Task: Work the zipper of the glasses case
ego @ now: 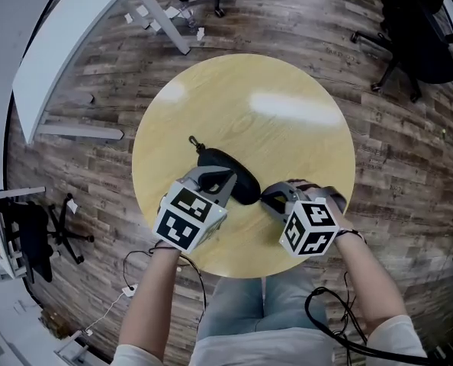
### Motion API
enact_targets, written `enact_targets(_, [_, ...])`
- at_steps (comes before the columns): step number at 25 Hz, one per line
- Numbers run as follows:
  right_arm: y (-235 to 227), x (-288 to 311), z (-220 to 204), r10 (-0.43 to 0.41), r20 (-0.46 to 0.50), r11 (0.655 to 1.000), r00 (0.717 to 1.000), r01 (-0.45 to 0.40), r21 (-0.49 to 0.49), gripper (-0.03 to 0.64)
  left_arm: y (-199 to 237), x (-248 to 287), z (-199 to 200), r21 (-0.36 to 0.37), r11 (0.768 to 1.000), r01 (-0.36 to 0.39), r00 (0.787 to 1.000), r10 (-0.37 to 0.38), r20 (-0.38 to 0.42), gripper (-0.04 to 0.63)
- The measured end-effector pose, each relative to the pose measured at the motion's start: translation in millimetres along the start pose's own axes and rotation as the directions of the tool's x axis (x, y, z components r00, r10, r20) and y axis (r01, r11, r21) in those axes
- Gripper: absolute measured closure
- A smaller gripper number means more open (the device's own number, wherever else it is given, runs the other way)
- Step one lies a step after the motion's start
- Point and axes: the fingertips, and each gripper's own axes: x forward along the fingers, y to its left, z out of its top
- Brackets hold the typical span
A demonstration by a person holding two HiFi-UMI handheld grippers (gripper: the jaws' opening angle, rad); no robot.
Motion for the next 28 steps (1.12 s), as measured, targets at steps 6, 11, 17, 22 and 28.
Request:
enact_targets(6, [-79.2,-27.5,-27.2,-0.089,0.000,0.994,0.996,0.088,-0.062,0.615,14.8,-5.4,16.5,-0.009,0.999,-0.034,0.999,0.034,0.020,0.592])
enact_targets(11, [-82.6,-17.9,-33.3,-0.034,-0.033,0.998,0.999,0.032,-0.049,0.615,9.0,15.5,-4.4,-0.051,0.999,-0.009,0.999,0.007,-0.048,0.592])
enact_targets(17, [-79.4,-17.2,-34.4,-0.087,-0.024,0.996,0.996,0.087,-0.035,0.615,-0.8,-7.5,36.7,-0.020,0.998,-0.062,0.991,0.064,0.115,0.592])
enact_targets(22, [-82.5,-16.9,-35.5,-0.086,-0.048,0.993,0.995,0.082,-0.086,0.615,24.9,11.2,40.7,0.020,0.995,-0.099,0.994,0.098,0.043,0.592])
enact_targets(28, [-78.6,-21.1,-35.4,-0.070,-0.049,0.996,0.996,0.073,0.058,0.615,32.1,21.4,28.1,-0.094,0.993,-0.077,0.994,0.084,0.073,0.592])
